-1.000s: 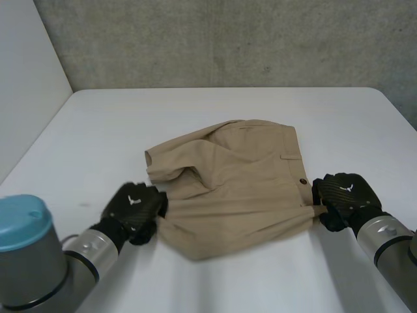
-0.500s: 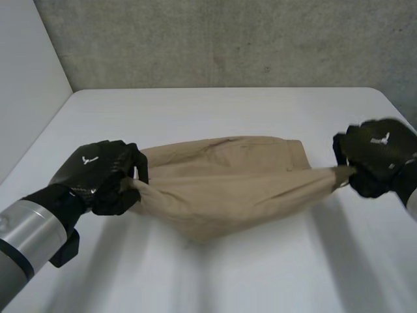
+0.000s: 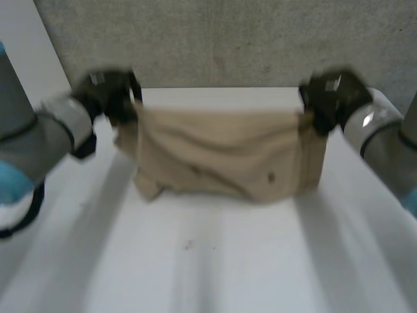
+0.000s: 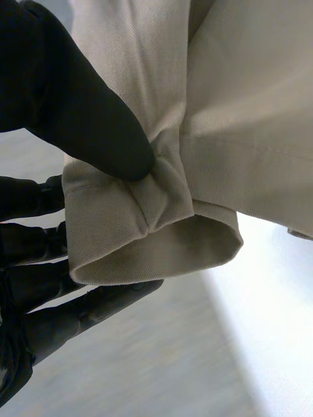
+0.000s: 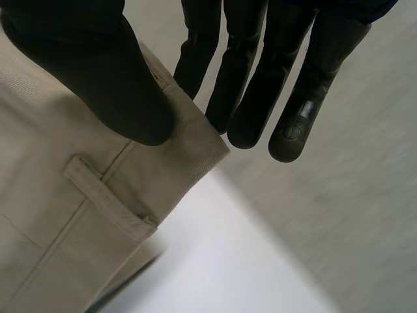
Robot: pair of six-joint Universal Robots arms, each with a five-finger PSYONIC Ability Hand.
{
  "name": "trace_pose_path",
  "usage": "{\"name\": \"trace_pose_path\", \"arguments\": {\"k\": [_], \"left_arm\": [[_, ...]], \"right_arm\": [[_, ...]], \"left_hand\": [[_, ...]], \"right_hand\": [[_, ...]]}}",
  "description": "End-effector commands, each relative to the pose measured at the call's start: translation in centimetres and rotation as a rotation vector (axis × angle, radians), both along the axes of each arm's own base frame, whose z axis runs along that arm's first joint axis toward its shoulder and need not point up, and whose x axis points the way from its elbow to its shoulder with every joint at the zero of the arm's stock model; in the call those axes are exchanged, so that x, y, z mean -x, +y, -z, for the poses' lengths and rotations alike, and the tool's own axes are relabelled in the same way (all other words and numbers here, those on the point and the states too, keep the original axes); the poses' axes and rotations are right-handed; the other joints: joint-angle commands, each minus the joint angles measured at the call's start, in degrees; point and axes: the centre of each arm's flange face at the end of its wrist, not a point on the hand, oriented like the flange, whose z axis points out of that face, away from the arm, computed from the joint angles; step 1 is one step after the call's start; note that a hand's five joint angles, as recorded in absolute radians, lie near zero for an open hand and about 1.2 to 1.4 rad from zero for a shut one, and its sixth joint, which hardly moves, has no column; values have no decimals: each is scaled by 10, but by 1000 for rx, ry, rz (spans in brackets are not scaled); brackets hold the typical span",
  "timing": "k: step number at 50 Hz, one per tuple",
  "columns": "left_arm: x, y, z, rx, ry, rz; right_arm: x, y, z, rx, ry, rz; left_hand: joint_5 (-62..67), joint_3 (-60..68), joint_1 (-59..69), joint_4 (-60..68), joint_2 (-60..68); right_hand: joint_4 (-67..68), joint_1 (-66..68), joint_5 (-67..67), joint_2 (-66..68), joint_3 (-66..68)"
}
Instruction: Fold the shorts.
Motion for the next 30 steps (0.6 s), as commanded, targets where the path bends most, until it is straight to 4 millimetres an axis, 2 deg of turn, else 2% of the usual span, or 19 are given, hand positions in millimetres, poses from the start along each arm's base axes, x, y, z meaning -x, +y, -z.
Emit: {"name": "trace_pose_path", "arguments": {"k": [1,3,5,6,8,10,12,13,14,15,16,17,18,19,20,23,27,30], "left_arm": [[0,-11,-105,351,213,-58],[-5,-3,-129,437,297,-63],[-6,6,-138,467,335,-52],[-7,10,-138,470,344,-47],[-9,16,-125,438,335,-42],[-10,19,-110,397,322,-42],[-12,26,-86,334,293,-45],[-13,28,-77,310,283,-49],[-13,29,-66,283,272,-50],[-14,33,-44,227,249,-54],[-15,34,-32,199,238,-55],[-15,35,-21,173,226,-57],[-16,39,1,122,205,-60],[-17,41,12,96,195,-59],[-17,49,77,-55,128,-46],[-16,57,115,-165,75,-19],[-15,67,134,-229,27,13],[-15,74,138,-246,-8,29]], "right_arm": [[5,-5,-123,508,-344,60],[8,2,-143,596,-393,63],[9,9,-150,640,-411,53],[9,10,-149,632,-405,53],[9,9,-140,592,-386,54],[8,9,-119,504,-342,44],[6,10,-100,428,-305,30],[4,12,-78,348,-267,9],[4,13,-67,307,-247,3],[5,13,-56,267,-229,2],[5,14,-46,230,-213,0],[6,16,-24,153,-182,-3],[7,18,-13,113,-169,-2],[7,19,-2,78,-155,0],[11,31,51,-94,-84,4],[15,43,78,-184,-48,3],[18,58,102,-270,-22,-23],[19,66,113,-314,-14,-46]], "left_hand": [[134,122,176,113,120],[134,122,176,113,120],[134,122,176,113,120],[134,122,176,113,120],[134,122,176,113,120],[134,122,176,113,120],[134,122,176,113,120],[134,122,176,113,120],[134,122,176,113,120],[134,122,176,113,120],[134,122,176,113,120],[134,122,176,113,120],[134,122,176,113,120],[134,122,176,113,120],[134,122,176,113,120],[134,122,176,113,120],[134,122,176,113,120],[114,102,156,93,100]], "right_hand": [[116,280,134,127,119],[116,280,134,127,119],[116,280,134,127,119],[116,280,134,127,119],[116,280,134,127,119],[116,280,134,127,119],[116,280,134,127,119],[116,280,134,127,119],[116,280,134,127,119],[116,280,134,127,119],[116,280,134,127,119],[116,280,134,127,119],[116,280,134,127,119],[116,280,134,127,119],[116,280,134,127,119],[116,280,134,127,119],[116,280,134,127,119],[116,280,134,127,119]]}}
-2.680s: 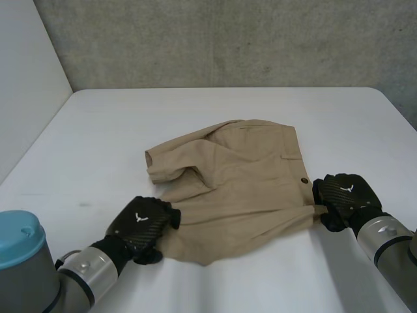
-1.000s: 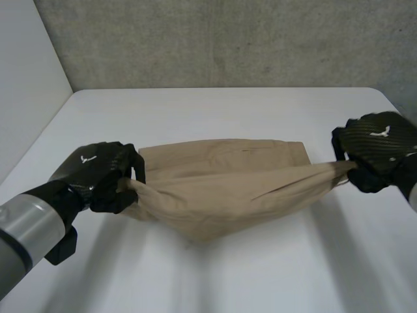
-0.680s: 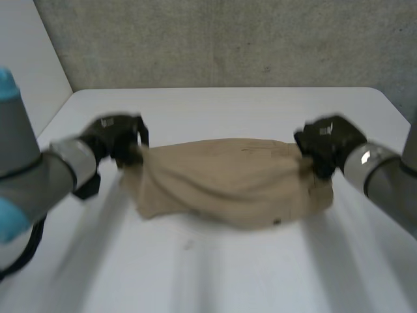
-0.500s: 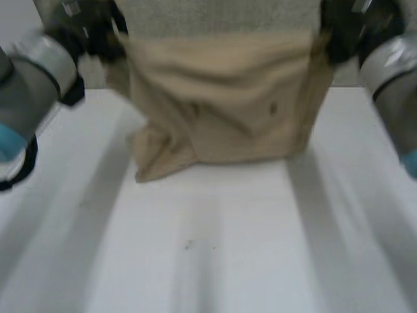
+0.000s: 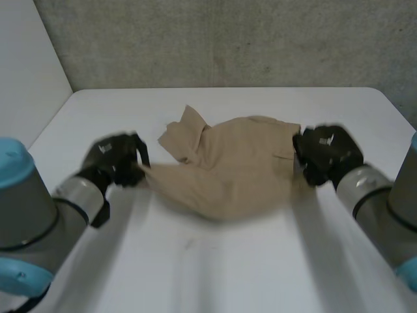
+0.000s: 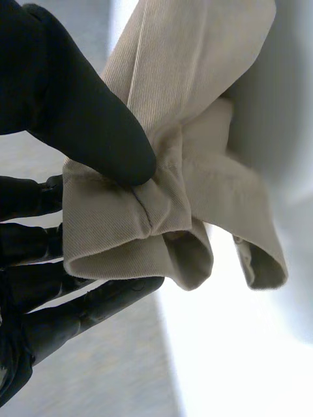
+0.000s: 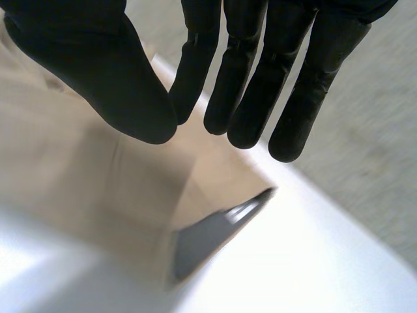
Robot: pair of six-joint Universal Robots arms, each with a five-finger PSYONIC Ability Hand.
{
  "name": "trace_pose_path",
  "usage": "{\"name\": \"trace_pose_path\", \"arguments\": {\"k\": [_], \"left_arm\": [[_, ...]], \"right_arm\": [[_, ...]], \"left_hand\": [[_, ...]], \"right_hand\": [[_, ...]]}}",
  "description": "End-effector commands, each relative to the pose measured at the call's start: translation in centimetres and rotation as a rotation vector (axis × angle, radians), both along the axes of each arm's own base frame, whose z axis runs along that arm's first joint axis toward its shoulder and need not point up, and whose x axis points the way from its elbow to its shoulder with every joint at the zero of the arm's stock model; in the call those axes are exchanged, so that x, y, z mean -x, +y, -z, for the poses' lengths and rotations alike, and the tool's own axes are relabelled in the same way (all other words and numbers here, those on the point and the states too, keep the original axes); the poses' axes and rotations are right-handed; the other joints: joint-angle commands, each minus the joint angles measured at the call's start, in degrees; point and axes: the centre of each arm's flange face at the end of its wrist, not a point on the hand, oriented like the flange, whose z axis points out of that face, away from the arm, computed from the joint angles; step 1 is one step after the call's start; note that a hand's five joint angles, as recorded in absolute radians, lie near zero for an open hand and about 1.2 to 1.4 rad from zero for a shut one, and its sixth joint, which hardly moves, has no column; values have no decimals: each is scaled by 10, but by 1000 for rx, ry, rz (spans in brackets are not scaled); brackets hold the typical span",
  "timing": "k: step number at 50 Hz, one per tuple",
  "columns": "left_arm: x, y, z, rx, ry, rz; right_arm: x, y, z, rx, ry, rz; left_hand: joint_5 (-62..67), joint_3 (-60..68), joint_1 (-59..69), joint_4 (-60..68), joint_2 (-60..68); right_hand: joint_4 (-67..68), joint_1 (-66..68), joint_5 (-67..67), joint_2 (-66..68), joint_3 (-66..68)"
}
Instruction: Fold the shorts.
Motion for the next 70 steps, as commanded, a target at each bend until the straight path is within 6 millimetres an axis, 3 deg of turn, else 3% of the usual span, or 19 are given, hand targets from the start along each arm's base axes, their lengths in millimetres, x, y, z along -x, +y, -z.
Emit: {"name": "trace_pose_path", "arguments": {"k": [1,14,17,25,34,50,52,56,64,70], "left_arm": [[1,18,25,-85,-99,64],[-16,54,7,-74,-199,85],[-18,61,8,-63,-227,95],[-20,68,12,-74,-249,101],[-21,73,15,-91,-257,106],[-29,93,6,-110,-249,102],[-30,96,7,-122,-252,104],[-31,100,11,-142,-259,108],[-34,106,21,-182,-276,107],[-33,99,36,-224,-286,105]], "right_arm": [[4,22,31,-114,25,-49],[11,42,49,-197,38,-53],[14,43,43,-178,30,-45],[29,25,41,-156,14,-47],[37,16,64,-217,42,-83],[38,2,82,-216,80,-86],[37,2,83,-219,81,-90],[35,-2,82,-207,79,-92],[37,-3,80,-209,62,-75],[41,8,85,-249,68,-64]], "left_hand": [[77,60,106,56,56],[-207,-225,-179,-229,-228],[-231,-248,-202,-252,-252],[-231,-249,-202,-252,-252],[-231,-249,-202,-252,-252],[-234,-252,-206,-256,-255],[-236,-254,-207,-257,-257],[-274,-292,-246,-296,-295],[-276,-294,-248,-298,-297],[-273,-291,-244,-294,-294]], "right_hand": [[116,280,129,127,119],[116,280,129,127,119],[-135,29,-122,-124,-132],[-162,1,-150,-152,-160],[-263,-100,-251,-253,-261],[-220,-56,-207,-209,-217],[-174,-11,-162,-164,-172],[116,279,128,126,118],[116,280,129,127,119],[116,280,129,127,119]]}}
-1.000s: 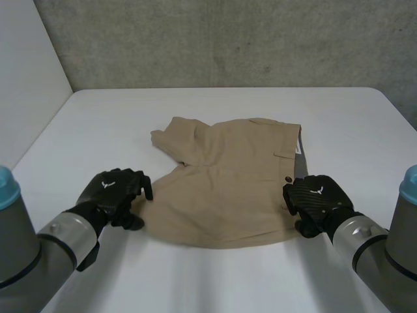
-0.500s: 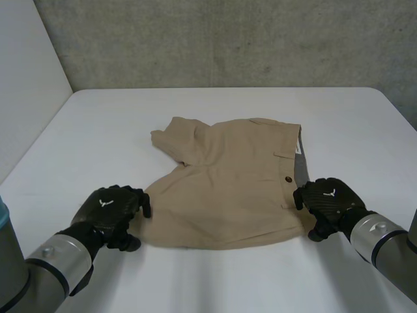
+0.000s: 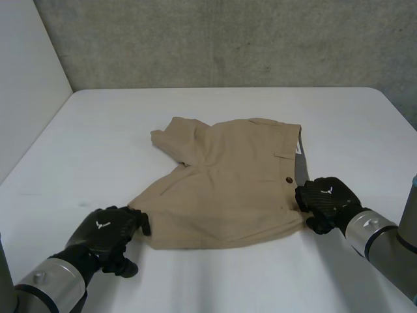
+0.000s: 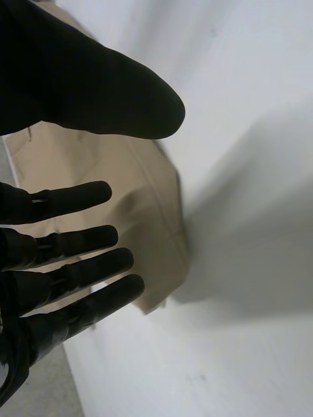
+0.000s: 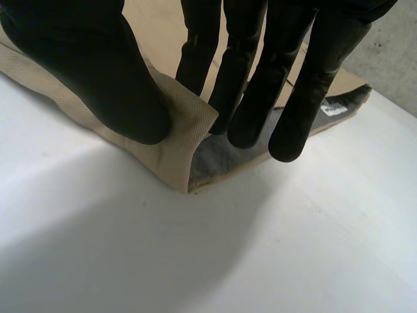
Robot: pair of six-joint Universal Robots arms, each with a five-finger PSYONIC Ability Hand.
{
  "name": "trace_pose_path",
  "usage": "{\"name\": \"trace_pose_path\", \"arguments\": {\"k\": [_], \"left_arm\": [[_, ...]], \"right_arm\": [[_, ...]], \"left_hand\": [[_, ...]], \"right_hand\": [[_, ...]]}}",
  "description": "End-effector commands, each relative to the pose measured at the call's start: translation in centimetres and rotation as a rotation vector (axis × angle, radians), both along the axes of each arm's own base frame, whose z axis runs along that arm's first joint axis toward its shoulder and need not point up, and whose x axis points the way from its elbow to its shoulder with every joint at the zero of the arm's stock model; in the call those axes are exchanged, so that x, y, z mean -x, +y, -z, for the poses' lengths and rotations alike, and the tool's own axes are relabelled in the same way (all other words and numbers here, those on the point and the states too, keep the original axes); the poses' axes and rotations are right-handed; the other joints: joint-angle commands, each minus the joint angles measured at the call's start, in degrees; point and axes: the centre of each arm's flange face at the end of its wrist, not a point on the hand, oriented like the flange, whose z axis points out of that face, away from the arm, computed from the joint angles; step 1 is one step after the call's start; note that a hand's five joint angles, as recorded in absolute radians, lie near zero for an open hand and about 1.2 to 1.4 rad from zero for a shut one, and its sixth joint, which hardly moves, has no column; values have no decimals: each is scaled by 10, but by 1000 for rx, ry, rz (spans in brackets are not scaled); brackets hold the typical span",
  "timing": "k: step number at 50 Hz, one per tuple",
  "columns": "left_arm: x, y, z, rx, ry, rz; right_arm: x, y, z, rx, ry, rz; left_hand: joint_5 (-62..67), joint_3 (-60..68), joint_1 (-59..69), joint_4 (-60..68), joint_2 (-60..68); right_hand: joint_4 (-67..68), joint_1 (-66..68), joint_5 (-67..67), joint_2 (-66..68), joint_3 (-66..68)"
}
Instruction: Fold the shorts.
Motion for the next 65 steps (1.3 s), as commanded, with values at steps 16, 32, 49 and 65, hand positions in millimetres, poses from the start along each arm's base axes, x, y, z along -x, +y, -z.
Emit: {"name": "trace_pose_path", "arguments": {"k": [16,32,49,65], "left_arm": [[4,-47,37,1,-58,-98],[10,-66,36,44,-44,-107],[18,-89,46,73,-38,-105],[23,-98,52,101,-72,-74]], "right_arm": [[7,21,-1,-49,-16,28],[7,22,0,-52,-17,25],[5,23,0,-52,-16,20],[4,24,-2,-44,-16,18]], "left_hand": [[45,40,38,41,42],[82,76,74,78,79],[163,157,155,159,160],[408,402,401,404,405]], "right_hand": [[117,264,145,124,122],[117,264,145,124,122],[117,264,145,124,122],[117,264,145,124,122]]}}
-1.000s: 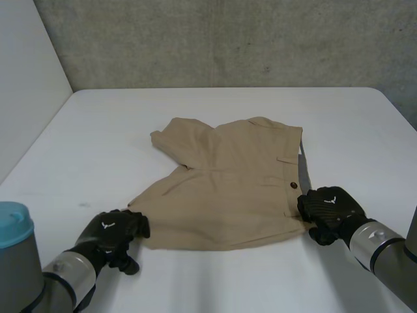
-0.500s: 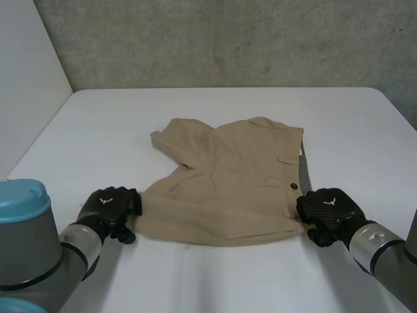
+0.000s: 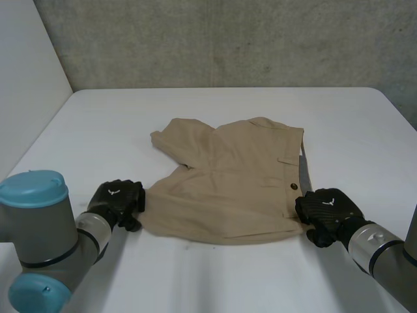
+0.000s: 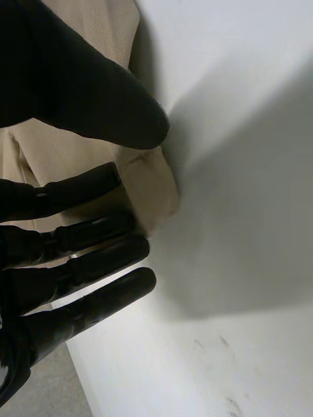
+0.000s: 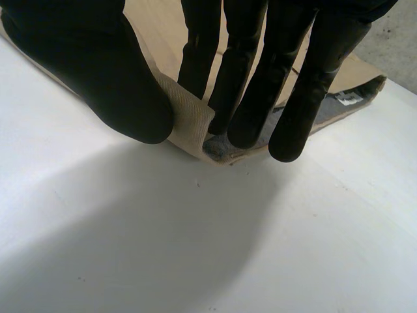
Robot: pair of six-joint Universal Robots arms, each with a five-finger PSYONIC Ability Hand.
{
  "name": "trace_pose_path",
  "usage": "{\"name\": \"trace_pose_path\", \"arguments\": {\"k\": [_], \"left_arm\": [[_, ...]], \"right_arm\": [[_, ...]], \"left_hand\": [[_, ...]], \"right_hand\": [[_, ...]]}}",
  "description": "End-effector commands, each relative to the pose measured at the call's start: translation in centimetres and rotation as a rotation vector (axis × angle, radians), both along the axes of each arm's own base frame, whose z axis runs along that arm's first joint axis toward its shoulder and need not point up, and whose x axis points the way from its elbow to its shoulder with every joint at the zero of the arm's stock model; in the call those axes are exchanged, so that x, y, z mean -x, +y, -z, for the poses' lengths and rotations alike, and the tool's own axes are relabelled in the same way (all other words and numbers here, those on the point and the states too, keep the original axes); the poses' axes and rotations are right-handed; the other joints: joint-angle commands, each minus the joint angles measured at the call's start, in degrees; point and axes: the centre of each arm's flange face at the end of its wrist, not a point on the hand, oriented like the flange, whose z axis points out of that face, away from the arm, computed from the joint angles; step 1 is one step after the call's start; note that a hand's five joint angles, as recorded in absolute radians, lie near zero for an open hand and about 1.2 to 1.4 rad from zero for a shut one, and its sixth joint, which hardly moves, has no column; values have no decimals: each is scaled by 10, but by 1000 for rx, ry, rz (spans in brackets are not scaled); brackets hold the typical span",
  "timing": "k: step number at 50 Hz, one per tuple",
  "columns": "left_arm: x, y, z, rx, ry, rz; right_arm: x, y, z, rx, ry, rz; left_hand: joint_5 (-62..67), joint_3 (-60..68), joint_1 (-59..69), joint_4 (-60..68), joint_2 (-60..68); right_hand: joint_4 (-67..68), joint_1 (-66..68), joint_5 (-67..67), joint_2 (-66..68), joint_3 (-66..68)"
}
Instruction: Fold the shorts.
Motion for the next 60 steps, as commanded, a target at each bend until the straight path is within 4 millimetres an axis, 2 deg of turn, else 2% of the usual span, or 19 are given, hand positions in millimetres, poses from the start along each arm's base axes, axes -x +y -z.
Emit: {"name": "trace_pose_path", "arguments": {"k": [1,8,11,15,19,20,21,23,26,27,29,33,37,41,43,47,49,55,60], "left_arm": [[2,-2,0,32,-21,23],[3,-4,-13,83,-25,29],[1,1,-49,174,11,27],[-3,18,-91,247,44,32],[-9,42,-133,305,69,48],[-10,47,-142,322,78,56],[-12,58,-157,345,92,77],[-12,68,-170,370,110,109],[-14,86,-189,402,136,167],[-15,90,-193,407,141,176],[-19,101,-200,404,144,192],[-23,114,-198,337,139,195],[-27,130,-188,191,128,194],[-30,145,-188,130,122,205],[-31,148,-188,127,124,210],[-29,140,-185,140,134,215],[-25,129,-175,116,132,221],[-10,83,-142,57,110,212],[8,30,-123,74,112,208]], "right_arm": [[0,0,-1,6,0,0],[2,-3,-9,36,8,25],[2,-4,-18,64,10,31],[4,-2,-43,104,8,37],[7,5,-77,148,3,44],[8,10,-94,181,-3,44],[9,13,-103,198,-6,43],[10,24,-128,259,-17,38],[11,33,-149,320,-29,38],[12,39,-163,361,-38,40],[13,42,-171,379,-41,42],[15,55,-181,331,-22,35],[17,64,-179,271,32,19],[18,70,-177,259,83,-4],[18,71,-175,269,101,-12],[19,69,-166,246,122,-16],[22,64,-160,227,128,-2],[25,29,-119,112,164,15],[22,2,-97,78,156,21]], "left_hand": [[324,320,321,320,318],[325,320,321,321,319],[325,320,321,321,319],[325,320,321,321,319],[325,320,321,321,319],[325,320,321,321,319],[325,320,321,321,319],[325,320,321,321,319],[325,320,321,321,319],[325,320,321,321,319],[325,320,321,321,319],[325,320,321,321,319],[325,320,321,321,319],[325,320,321,321,319],[325,320,321,321,319],[325,320,321,321,319],[325,320,321,321,319],[325,320,321,321,319],[325,320,321,321,319]], "right_hand": [[117,264,138,124,122],[117,264,138,124,122],[117,264,138,124,122],[117,264,138,124,122],[117,264,138,124,122],[117,264,138,124,122],[117,264,138,124,122],[117,264,138,124,122],[117,264,138,124,122],[117,264,138,124,122],[117,264,138,124,122],[117,264,138,124,122],[117,264,138,124,122],[117,264,138,124,122],[117,264,138,124,122],[117,264,138,124,122],[117,264,138,124,122],[117,264,138,124,122],[117,264,138,124,122]]}}
